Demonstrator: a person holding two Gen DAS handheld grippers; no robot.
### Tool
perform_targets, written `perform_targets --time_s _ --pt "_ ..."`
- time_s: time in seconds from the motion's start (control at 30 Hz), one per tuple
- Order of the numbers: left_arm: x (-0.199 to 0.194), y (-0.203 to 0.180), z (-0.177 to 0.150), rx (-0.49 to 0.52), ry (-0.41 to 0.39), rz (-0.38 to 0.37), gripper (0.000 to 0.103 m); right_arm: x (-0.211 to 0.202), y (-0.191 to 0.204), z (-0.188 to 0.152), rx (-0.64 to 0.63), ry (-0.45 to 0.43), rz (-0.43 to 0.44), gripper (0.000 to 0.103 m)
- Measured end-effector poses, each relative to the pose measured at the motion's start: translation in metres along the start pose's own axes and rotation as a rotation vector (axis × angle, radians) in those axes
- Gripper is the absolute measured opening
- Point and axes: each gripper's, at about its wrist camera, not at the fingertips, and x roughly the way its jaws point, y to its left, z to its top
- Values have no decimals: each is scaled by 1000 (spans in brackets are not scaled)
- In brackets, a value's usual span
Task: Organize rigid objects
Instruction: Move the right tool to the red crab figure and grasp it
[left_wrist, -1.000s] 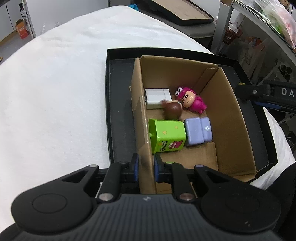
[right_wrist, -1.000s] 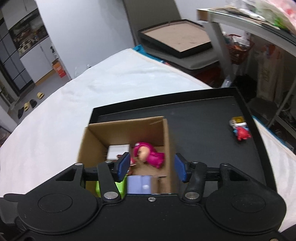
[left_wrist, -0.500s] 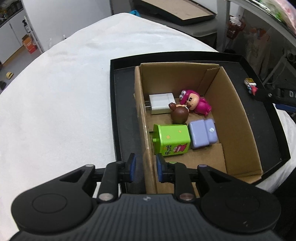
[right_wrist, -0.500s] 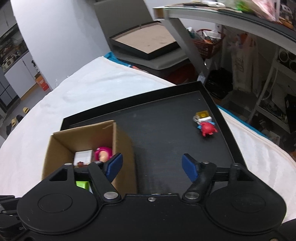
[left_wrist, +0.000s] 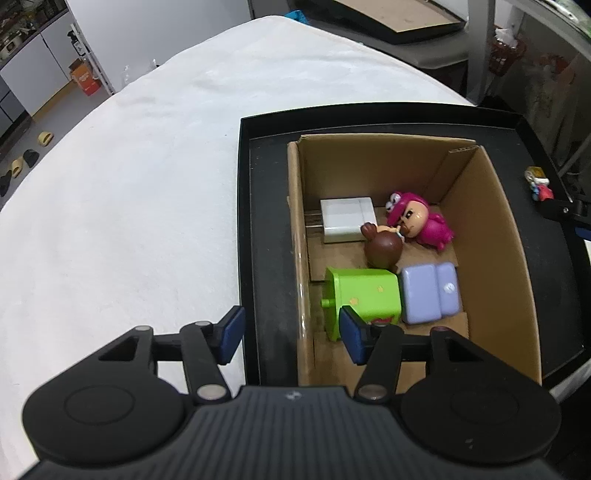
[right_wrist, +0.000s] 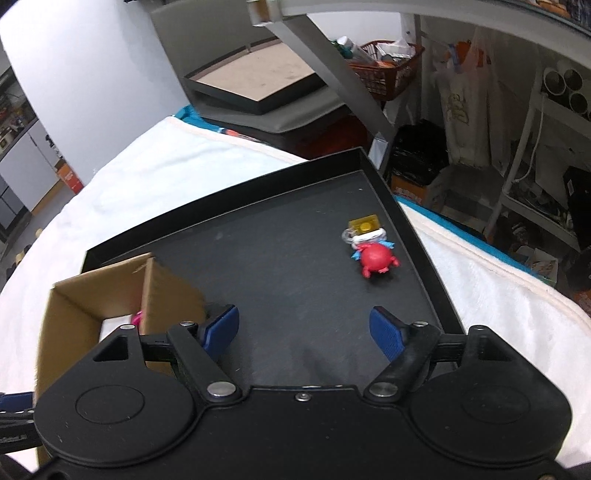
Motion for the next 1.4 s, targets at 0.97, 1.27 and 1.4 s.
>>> perform_targets --time_s 0.97,1.27,1.4 --pt "12 -35 32 37 18 171 56 74 -40 11 -129 -54 16 79" --pt "10 -35 30 43 20 176 56 77 -38 14 -171 -79 -10 65" --pt "9 -33 29 47 9 173 56 74 -44 16 -143 -86 -32 40"
